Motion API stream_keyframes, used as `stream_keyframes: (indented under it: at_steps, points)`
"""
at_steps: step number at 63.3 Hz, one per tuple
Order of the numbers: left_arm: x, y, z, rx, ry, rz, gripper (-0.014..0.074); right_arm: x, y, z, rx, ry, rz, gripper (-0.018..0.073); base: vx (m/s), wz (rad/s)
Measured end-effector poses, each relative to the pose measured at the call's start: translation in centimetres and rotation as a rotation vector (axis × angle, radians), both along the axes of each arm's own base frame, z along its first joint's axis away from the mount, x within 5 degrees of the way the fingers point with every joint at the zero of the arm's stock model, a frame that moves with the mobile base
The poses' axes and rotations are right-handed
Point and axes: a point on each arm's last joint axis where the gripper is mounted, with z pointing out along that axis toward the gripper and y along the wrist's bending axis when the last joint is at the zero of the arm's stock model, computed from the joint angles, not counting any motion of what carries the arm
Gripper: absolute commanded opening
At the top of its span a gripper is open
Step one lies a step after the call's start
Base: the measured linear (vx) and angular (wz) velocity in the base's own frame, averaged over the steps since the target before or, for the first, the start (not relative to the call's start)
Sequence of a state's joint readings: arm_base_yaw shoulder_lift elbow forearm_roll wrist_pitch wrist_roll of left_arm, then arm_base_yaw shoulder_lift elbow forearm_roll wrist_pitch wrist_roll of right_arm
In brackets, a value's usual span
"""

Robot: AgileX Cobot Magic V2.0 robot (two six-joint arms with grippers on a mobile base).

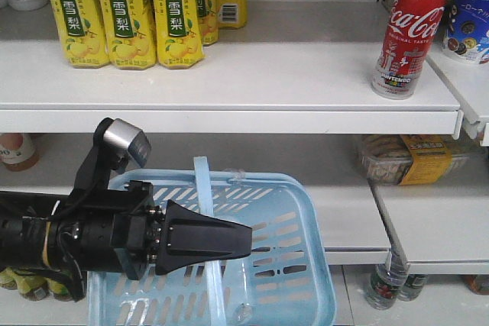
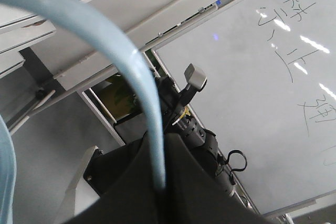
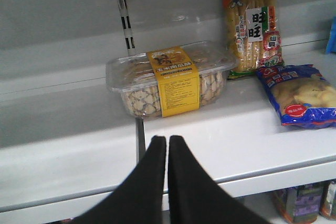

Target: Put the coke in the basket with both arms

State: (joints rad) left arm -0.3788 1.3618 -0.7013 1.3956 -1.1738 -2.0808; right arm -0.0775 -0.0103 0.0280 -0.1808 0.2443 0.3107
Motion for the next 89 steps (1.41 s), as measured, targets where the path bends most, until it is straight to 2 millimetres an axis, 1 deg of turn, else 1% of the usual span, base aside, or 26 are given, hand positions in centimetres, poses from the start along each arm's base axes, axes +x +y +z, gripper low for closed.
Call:
stream_keyframes:
  at_steps: [89]
  points:
    - [0.0,0.0,-0.01,0.001,0.0,0.0,-0.0006,0.0,0.0,0.0,0.0,0.0,0.0,-0.0002,0.01,-0.01]
